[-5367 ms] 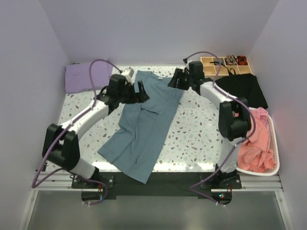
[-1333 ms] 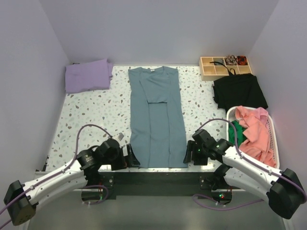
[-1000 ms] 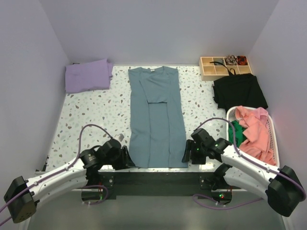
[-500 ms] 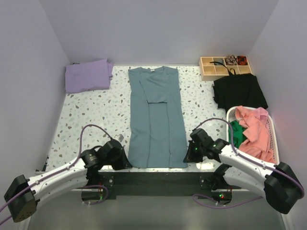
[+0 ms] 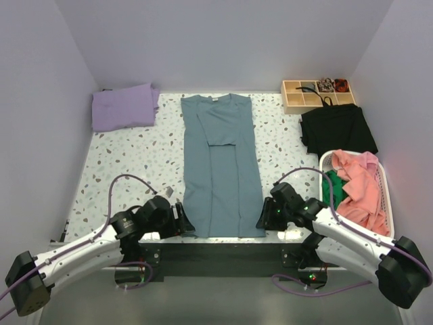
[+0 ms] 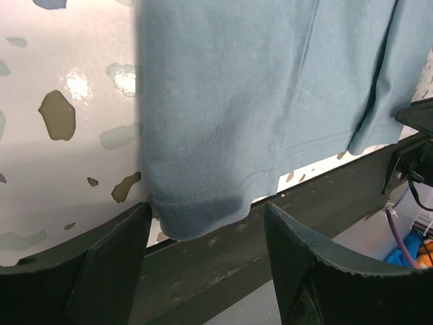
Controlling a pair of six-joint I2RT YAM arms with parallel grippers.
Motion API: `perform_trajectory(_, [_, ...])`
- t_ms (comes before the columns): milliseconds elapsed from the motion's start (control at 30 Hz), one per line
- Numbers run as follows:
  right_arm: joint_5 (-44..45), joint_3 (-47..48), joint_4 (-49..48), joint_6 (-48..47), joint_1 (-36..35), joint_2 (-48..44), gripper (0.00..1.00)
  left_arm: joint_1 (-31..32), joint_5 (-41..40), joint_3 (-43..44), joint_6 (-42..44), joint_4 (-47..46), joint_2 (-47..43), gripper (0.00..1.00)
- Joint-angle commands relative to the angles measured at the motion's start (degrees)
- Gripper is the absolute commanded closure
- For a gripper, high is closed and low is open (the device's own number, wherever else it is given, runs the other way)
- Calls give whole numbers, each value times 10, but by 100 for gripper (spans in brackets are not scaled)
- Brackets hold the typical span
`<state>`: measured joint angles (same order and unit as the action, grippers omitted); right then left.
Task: Fold and stack the t-shirts
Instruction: Grab the bottom of the folded rectangular tshirt with both arms
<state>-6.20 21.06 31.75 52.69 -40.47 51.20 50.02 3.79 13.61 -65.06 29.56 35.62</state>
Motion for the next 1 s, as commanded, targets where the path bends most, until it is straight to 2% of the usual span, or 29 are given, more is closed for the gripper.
perform_trajectory(0, [12, -7, 18, 1, -2, -6, 55, 1, -57, -9, 5, 51, 26, 27])
perform_trajectory(100, [2, -13, 15, 6, -2, -6, 58, 1, -63, -14, 2, 27, 41, 35])
perform_trajectory(133, [-1, -18, 16, 12, -1, -6, 60, 1, -63, -14, 2, 21, 52, 45])
perform_trajectory(200, [-14, -25, 16, 18, -2, -12, 63, 0, -63, -17, 2, 1, 65, 56])
perform_trajectory(233, [-15, -31, 18, 25, -2, -16, 65, 1, -60, -21, 2, -7, 75, 67])
perform_trajectory(300, [-17, -37, 17, 28, -2, -32, 68, 0, -56, -27, 1, -26, 86, 78])
perform_trajectory(333, [-17, -36, 15, 29, -2, -36, 71, 1, -52, -28, 2, -30, 93, 91])
perform_trajectory(400, [-18, -31, 13, 26, -1, -30, 78, 1, -48, -27, 5, -38, 96, 100])
perform_trajectory(433, [-18, -26, 10, 24, -2, -29, 88, 1, -49, -24, 10, -39, 97, 100])
perform_trajectory(533, [-15, -12, 0, 13, -1, -42, 100, 0, -45, -9, 27, -36, 95, 100])
perform_trajectory(733, [8, 42, 26, -18, -1, -101, 100, 4, -27, 58, 39, 38, 54, 100])
perform_trajectory(967, [2, 73, 45, -32, -2, -114, 100, 5, -11, 112, 31, 106, 24, 100])
